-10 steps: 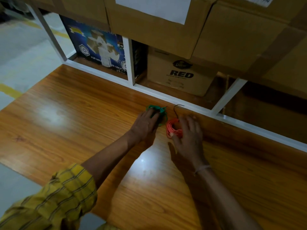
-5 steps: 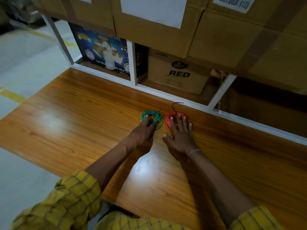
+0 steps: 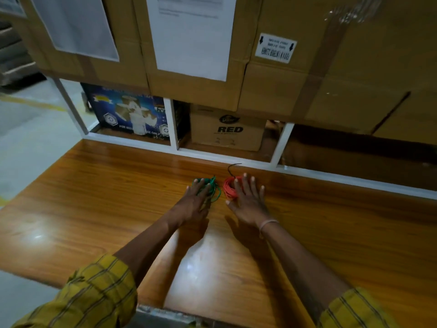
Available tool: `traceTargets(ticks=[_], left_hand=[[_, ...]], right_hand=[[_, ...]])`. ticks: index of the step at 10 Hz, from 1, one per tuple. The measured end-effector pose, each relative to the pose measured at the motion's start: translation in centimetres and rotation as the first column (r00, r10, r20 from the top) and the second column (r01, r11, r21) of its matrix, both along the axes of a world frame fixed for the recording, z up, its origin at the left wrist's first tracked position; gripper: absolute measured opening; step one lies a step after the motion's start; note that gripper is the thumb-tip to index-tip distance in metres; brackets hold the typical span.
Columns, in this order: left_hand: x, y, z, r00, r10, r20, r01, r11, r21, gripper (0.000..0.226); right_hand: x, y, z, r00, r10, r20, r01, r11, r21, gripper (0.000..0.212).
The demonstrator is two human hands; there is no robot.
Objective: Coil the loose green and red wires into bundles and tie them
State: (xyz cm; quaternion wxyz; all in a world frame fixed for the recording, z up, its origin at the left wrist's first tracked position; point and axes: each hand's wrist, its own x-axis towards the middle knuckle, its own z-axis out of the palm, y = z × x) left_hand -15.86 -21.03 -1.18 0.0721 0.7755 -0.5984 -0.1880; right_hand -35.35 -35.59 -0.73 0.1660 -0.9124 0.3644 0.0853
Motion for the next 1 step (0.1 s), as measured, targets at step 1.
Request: traceTargets(ticks=[1], left_hand=[[0.52,0.31,-0.38,1.0,-0.008,0.019,0.01,0.997,-0.079,0.089]], right_hand=[[-0.24,1.01,0.34,0.998,-0.051,0.042,0.052,0.998,-0.032,0.084]])
